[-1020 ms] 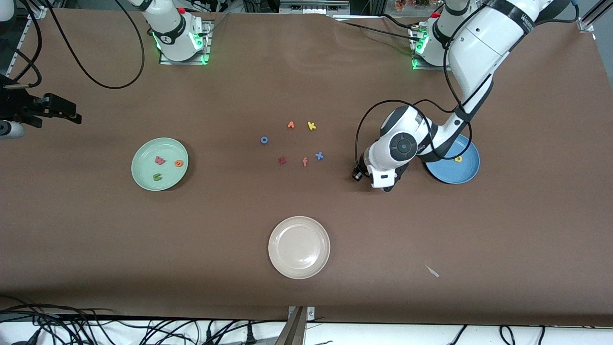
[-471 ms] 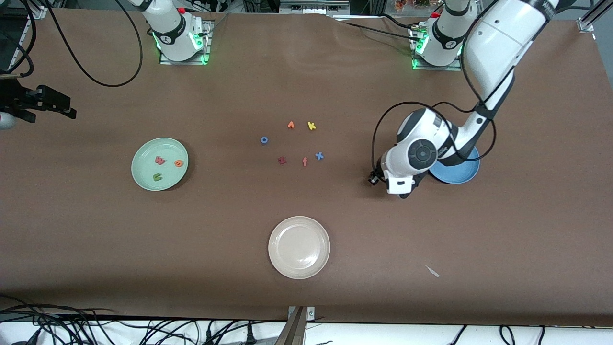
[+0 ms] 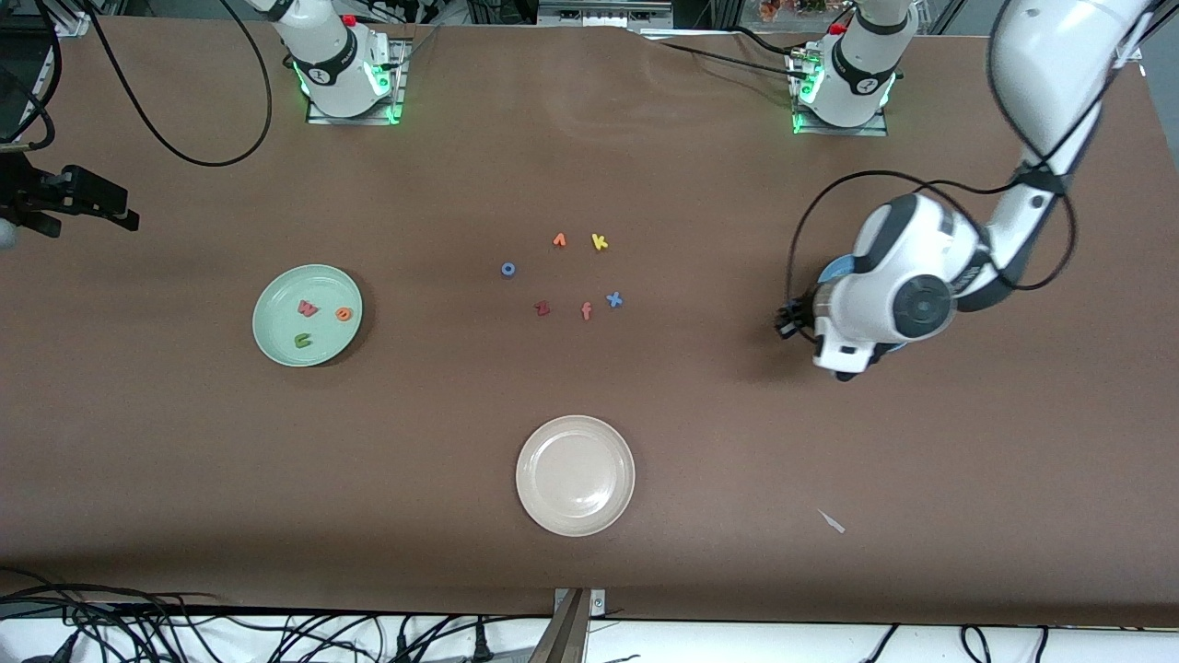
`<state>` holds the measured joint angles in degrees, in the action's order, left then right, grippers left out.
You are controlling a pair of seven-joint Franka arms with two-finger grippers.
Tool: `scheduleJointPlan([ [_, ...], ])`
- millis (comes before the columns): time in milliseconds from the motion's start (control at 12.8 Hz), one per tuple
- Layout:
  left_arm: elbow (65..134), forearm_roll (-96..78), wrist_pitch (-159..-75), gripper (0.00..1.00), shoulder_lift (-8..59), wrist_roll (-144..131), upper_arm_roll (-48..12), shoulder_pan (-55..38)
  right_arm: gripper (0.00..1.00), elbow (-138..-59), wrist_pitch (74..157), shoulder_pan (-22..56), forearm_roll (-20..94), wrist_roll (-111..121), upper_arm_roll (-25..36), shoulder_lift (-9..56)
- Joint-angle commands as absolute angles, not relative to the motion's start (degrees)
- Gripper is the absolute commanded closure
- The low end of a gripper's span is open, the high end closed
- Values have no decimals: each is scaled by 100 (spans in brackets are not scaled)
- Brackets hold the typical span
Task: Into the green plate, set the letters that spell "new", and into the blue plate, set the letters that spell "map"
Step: 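Carry the blue m to the blue plate and open the left gripper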
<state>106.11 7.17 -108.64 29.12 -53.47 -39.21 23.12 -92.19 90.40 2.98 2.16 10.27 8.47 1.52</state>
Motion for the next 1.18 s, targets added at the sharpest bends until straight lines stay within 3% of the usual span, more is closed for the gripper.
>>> scheduleJointPlan([
  [0, 10731, 852, -10460, 85, 2707, -4266, -4017, 2837, 0, -9308, 9061, 299, 193, 1064, 844, 26],
  [706, 11346, 1811, -10494, 79, 3392, -3130, -3955, 3744, 0, -9299, 9105, 325, 202, 1046, 817, 35],
  [863, 11329, 1811, -10494, 41, 3375, -3103, -3964, 3875, 0, -9299, 9088, 325, 211, 1037, 826, 35],
  [941, 11268, 1811, -10459, 11, 3314, -3076, -3981, 3902, 0, -9299, 9070, 325, 211, 1037, 835, 35],
  [1020, 11120, 1784, -10407, 0, 3183, -3085, -4034, 3894, 0, -9299, 9062, 325, 228, 1037, 835, 35],
  [1098, 10840, 1706, -10154, 0, 3121, -3085, -4086, 3850, 0, -9299, 9079, 325, 220, 1037, 826, 35],
])
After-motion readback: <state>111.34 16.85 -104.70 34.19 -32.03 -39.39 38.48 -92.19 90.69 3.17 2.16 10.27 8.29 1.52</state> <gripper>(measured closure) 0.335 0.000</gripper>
